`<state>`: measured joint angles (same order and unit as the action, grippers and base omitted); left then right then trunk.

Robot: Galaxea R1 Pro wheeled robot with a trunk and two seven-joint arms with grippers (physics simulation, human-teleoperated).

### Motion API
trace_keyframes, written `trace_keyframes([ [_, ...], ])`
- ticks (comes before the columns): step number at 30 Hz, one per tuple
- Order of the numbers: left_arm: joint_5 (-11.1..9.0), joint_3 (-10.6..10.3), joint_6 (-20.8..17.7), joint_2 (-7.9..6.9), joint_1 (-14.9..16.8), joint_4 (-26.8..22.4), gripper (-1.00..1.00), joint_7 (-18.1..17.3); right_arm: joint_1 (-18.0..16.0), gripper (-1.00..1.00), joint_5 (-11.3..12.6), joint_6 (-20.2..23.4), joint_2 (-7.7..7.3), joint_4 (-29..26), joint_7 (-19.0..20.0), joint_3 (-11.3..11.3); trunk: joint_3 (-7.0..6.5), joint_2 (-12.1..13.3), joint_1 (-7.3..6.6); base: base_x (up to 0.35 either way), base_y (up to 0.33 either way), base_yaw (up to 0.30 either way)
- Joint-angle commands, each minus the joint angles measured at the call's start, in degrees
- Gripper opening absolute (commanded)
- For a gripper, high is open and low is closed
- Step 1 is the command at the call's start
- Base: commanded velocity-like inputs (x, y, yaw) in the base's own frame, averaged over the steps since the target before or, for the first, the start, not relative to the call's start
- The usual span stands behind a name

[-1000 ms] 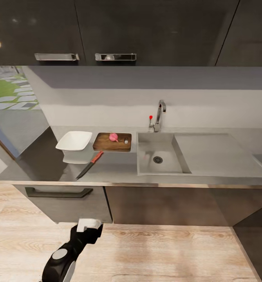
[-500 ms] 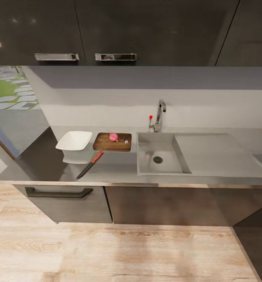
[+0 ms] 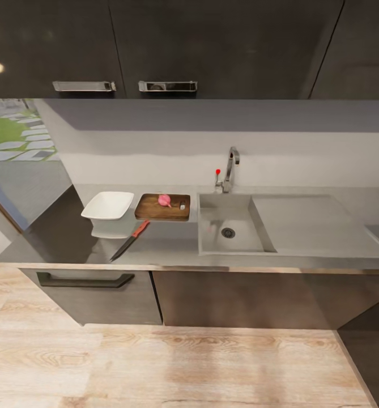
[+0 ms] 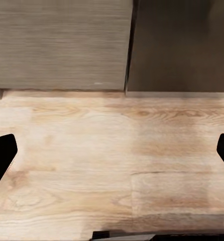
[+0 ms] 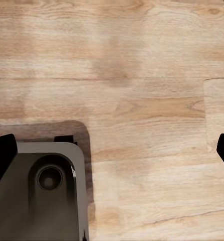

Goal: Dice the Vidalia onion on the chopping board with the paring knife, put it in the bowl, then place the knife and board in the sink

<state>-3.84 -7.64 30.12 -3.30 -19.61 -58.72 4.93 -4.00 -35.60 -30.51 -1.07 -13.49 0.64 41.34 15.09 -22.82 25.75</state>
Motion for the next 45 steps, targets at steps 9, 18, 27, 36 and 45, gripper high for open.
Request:
trace_keyframes([
  [9,-0.3,5.9,3.5,-0.03,0.2,4.4,1.0,0.3,-0.1,1.0,-0.5,-0.3,0.03,0.0,0.1,0.5,-0.74,-0.1,0.04,0.0,0.0,0.0],
  [18,-0.4,9.9,3.9,-0.04,0.3,8.8,1.0,0.3,-0.1,1.0,-0.4,-2.3,0.01,-0.3,0.0,0.6,-1.56,-0.1,0.04,0.0,0.0,0.0],
  [27,-0.6,14.6,4.0,0.18,0.4,11.9,1.0,0.2,-0.1,1.0,-0.3,-3.8,0.01,-0.2,-0.1,0.7,-2.39,-0.1,0.04,0.0,0.0,0.0],
  [36,-0.5,14.7,4.0,0.28,0.4,12.3,1.0,0.2,-0.1,1.0,-0.3,-3.9,0.1,-0.1,-0.2,0.6,-3.21,-0.1,0.04,0.0,0.0,0.0],
  [45,-0.6,14.7,4.0,0.31,0.4,12.6,1.0,0.2,0.0,1.0,-0.3,-3.9,0.1,0.0,-0.3,0.6,-4.04,-0.1,0.04,0.07,0.096,0.0],
])
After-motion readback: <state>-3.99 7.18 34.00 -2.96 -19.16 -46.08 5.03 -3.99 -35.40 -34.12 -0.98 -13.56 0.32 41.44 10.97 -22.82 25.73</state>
